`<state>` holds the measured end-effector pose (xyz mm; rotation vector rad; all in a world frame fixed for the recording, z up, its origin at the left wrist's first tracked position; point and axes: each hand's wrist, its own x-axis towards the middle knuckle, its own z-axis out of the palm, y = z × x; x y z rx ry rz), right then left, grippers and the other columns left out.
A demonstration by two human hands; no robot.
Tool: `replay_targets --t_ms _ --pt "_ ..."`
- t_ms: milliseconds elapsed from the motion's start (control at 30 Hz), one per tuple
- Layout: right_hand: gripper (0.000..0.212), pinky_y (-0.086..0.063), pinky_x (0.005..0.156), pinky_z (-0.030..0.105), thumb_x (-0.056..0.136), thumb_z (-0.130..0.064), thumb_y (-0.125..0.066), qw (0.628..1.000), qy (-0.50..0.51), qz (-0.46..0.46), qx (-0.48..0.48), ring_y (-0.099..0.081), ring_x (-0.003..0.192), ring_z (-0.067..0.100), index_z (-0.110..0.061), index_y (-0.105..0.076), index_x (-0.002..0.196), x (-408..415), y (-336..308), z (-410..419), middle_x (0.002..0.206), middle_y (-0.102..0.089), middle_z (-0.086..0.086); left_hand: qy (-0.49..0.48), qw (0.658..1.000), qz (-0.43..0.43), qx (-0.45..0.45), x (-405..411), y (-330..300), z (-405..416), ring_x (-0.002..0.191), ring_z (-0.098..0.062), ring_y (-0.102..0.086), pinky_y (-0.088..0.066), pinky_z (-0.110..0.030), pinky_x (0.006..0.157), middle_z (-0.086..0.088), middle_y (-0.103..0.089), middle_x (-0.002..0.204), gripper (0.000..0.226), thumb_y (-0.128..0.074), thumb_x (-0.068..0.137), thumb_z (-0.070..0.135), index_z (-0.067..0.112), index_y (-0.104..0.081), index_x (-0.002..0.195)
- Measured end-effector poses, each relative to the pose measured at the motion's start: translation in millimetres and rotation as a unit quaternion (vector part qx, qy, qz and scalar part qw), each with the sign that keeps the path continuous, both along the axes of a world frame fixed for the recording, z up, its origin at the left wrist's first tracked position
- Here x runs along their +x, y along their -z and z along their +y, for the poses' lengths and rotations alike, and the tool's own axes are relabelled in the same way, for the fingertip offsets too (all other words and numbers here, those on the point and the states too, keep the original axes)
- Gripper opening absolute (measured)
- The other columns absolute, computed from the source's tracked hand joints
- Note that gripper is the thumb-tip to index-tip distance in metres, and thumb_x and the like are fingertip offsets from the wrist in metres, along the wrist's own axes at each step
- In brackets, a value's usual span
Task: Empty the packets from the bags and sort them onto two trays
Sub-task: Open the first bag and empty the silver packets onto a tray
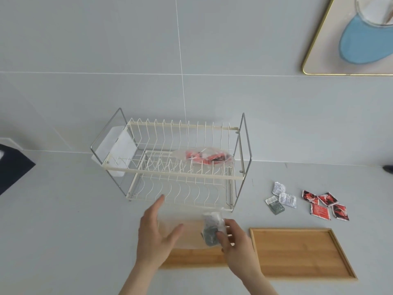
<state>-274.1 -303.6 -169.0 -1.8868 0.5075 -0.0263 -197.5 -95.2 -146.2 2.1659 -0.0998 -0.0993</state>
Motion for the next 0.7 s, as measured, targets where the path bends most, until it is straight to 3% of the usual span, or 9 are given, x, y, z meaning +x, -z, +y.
replay_targets --t_ms 100,167,233,300,467,567,700 --pt "0.023 -0.055 0.070 0.029 0.093 -0.017 -0.063 0.996 -0.041 -0.030 -0.074 -0.069 0.077 0.007 -0.038 -0.063 0.104 5.7 -2.6 3.4 0.083 -0.075 -0.009 0.134 0.979 -0.018 0.155 9.6 12.3 -6.2 0.126 -0.001 -0.047 -0.034 -0.033 0.112 0.028 -0.054 0.135 0.068 -0.076 0.075 0.047 0.041 -0.051 0.138" --pt "0.024 -0.055 0.071 0.027 0.091 -0.020 -0.066 0.993 -0.050 -0.047 -0.097 -0.068 0.080 0.005 -0.038 -0.066 0.105 8.3 -5.2 4.8 0.084 -0.075 -0.012 0.134 0.972 -0.025 0.193 10.7 18.6 -9.0 0.114 -0.007 -0.057 -0.039 -0.037 0.108 0.027 -0.067 0.114 0.039 -0.071 0.080 0.045 0.043 -0.064 0.118" --pt "0.022 -0.053 0.069 0.021 0.089 -0.022 -0.069 0.989 -0.051 -0.065 -0.120 -0.067 0.079 0.001 -0.038 -0.069 0.104 8.2 -7.4 5.1 0.081 -0.073 -0.016 0.102 0.980 -0.020 0.171 9.5 19.8 -9.7 0.102 -0.009 -0.058 -0.044 -0.031 0.095 0.026 -0.069 0.099 0.019 -0.072 0.084 0.038 0.040 -0.068 0.102" --pt "0.018 -0.051 0.065 0.018 0.088 -0.025 -0.071 0.987 -0.028 -0.080 -0.138 -0.065 0.074 -0.002 -0.037 -0.072 0.101 6.5 -10.7 4.7 0.076 -0.072 -0.018 0.093 0.985 -0.026 0.143 9.1 21.0 -9.8 0.100 -0.008 -0.055 -0.044 -0.028 0.089 0.026 -0.067 0.097 0.018 -0.074 0.084 0.034 0.036 -0.069 0.101" --pt "0.020 -0.057 0.060 0.030 0.085 -0.034 -0.075 0.981 -0.017 -0.082 -0.174 -0.068 0.072 0.001 -0.053 -0.070 0.088 4.3 -12.7 6.5 0.080 -0.074 -0.022 0.118 0.987 -0.017 0.104 11.0 22.3 -8.7 0.096 0.002 -0.054 -0.040 -0.018 0.083 0.026 -0.069 0.093 0.010 -0.072 0.086 0.032 0.037 -0.068 0.093" --pt "0.011 -0.058 0.064 0.033 0.085 -0.033 -0.075 0.982 -0.002 -0.078 -0.171 -0.069 0.075 0.000 -0.042 -0.072 0.089 4.4 -13.0 7.7 0.081 -0.074 -0.021 0.115 0.988 0.001 0.099 11.5 24.2 -8.3 0.092 -0.001 -0.057 -0.039 -0.010 0.075 0.028 -0.069 0.085 0.018 -0.068 0.091 0.032 0.045 -0.061 0.081" --pt "0.004 -0.058 0.069 0.032 0.086 -0.028 -0.075 0.984 0.019 -0.088 -0.157 -0.071 0.082 -0.003 -0.032 -0.074 0.086 4.7 -16.7 8.7 0.083 -0.075 -0.021 0.101 0.991 0.000 0.091 10.4 22.1 -10.2 0.090 0.000 -0.055 -0.039 -0.010 0.076 0.031 -0.066 0.090 0.022 -0.065 0.094 0.030 0.044 -0.058 0.079"
